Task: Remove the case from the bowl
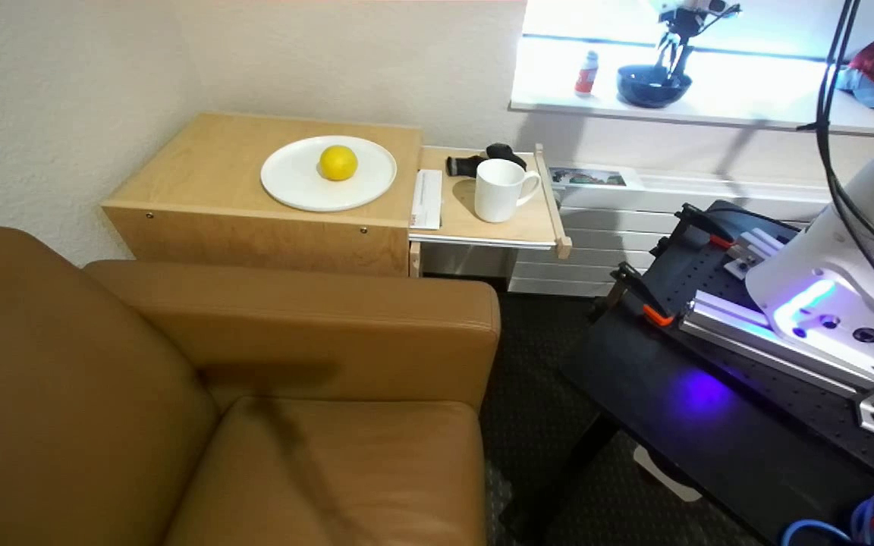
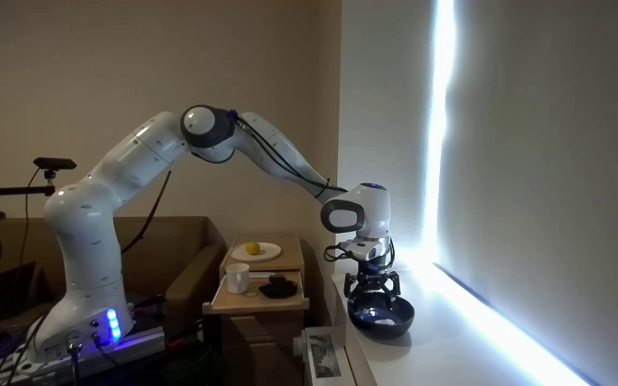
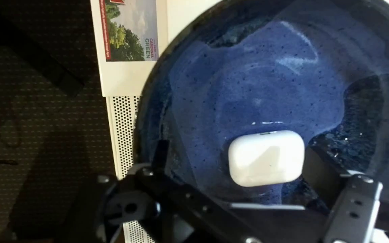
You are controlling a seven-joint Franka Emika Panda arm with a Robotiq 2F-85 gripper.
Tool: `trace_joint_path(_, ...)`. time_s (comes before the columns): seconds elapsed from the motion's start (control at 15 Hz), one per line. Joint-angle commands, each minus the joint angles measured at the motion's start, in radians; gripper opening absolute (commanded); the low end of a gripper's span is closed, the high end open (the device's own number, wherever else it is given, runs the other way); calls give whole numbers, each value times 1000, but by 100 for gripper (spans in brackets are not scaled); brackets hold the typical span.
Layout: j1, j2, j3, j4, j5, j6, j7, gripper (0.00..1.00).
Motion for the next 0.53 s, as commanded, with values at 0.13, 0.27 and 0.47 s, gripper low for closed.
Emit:
trace_joint_path(0.13,-11,78,1,61,-6,77,145,100)
trace_joint_path(0.27,-9,97,-3,72,-14,92,189,100)
trace_joint_path(0.47,-9,125,-10,91,-31,87,246,100)
